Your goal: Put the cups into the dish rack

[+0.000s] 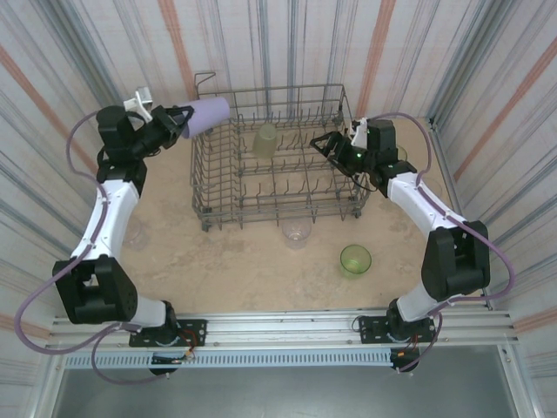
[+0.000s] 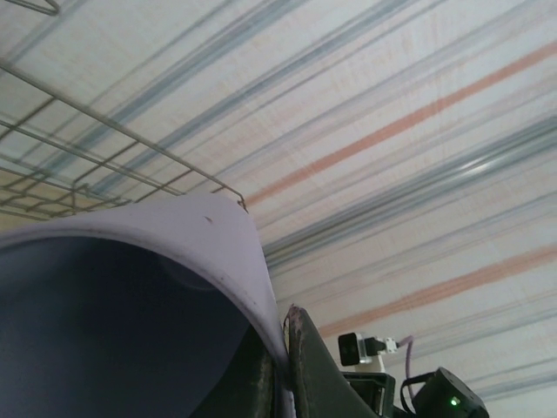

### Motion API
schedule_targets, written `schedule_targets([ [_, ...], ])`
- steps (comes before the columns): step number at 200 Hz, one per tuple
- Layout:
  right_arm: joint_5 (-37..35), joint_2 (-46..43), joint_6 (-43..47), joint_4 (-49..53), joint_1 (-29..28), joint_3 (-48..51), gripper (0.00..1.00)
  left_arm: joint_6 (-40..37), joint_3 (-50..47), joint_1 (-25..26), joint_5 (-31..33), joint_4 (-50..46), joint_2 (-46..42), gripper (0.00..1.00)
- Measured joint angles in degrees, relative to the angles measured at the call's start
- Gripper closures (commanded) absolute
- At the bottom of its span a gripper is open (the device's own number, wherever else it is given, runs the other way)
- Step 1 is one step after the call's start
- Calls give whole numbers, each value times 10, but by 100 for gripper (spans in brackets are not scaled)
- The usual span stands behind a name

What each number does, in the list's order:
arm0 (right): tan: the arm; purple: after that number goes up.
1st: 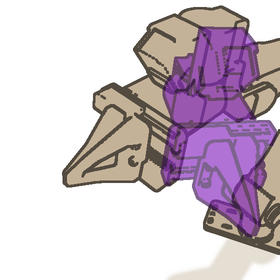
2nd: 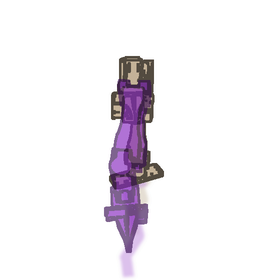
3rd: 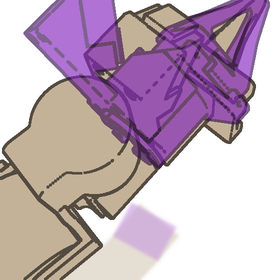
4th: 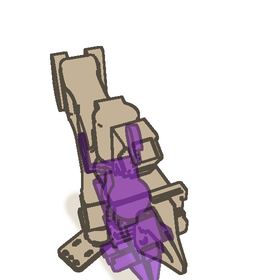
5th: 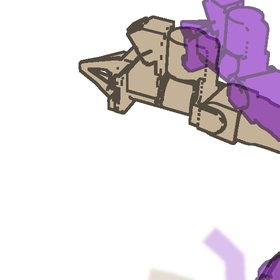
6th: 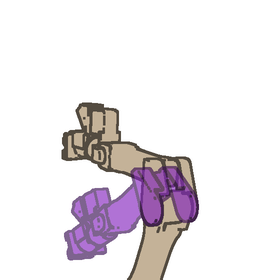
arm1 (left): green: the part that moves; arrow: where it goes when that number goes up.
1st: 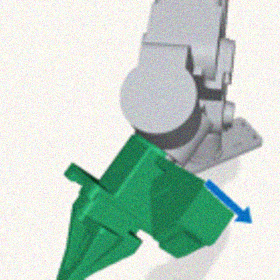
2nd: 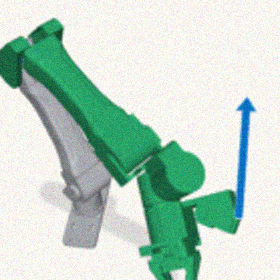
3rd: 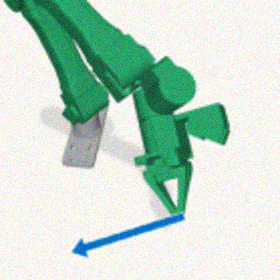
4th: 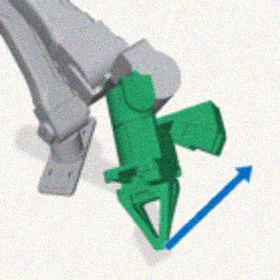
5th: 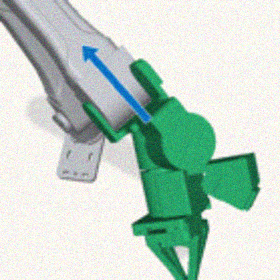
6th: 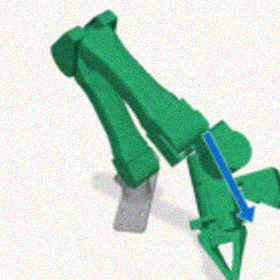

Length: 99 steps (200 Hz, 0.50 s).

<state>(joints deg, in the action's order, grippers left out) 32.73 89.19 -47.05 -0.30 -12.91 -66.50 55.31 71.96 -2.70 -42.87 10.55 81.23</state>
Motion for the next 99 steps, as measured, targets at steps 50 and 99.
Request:
schedule_targets([
  [50, 34, 0, -36, -52, 3, 19, 1, -15, 19, 57, -12, 0, 30, 100],
  [99, 62, 0, -68, -115, 3, 22, 1, -22, 42, 89, -38, 2, 76, 100],
])
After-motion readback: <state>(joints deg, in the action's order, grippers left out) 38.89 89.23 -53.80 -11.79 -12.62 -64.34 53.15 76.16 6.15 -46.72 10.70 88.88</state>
